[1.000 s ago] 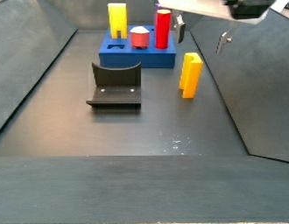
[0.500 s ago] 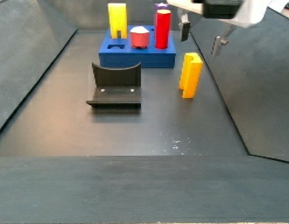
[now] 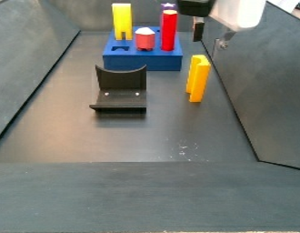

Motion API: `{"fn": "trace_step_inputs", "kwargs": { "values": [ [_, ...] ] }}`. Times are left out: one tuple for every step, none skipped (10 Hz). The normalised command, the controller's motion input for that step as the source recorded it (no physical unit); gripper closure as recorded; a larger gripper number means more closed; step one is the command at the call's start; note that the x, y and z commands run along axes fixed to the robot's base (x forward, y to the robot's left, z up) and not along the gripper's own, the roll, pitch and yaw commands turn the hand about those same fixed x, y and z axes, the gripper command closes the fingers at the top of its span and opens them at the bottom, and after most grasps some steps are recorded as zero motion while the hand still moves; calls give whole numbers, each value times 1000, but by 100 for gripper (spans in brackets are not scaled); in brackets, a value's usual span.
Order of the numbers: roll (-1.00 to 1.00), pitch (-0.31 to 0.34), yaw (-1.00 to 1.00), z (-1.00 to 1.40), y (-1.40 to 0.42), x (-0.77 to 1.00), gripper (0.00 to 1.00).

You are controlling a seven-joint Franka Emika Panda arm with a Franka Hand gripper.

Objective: Pick up the arch object. Move up. Rotate the arch object. Move to above the board. Insert the arch object.
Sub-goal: Rotate the arch object.

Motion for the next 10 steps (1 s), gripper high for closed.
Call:
{"fn": "trace_step_inputs", "kwargs": {
  "values": [
    [-15, 9, -1000, -39, 18, 34, 0],
    [-15, 9, -685, -39, 18, 34, 0],
    [-15, 9, -450, -38, 18, 34, 0],
    [-15, 9, -246, -38, 18, 34, 0],
    [-15, 9, -148, -1000, 0, 0, 0],
    [-15, 4, -101, -1000, 0, 5, 0],
    [-14, -25, -71, -1000, 4, 24, 0],
    [-16, -34, -59, -984, 9, 27, 0],
    [-20, -38, -53, -810, 12, 24, 0],
    [-24, -38, -50, -669, 12, 22, 0]
  ]
}}
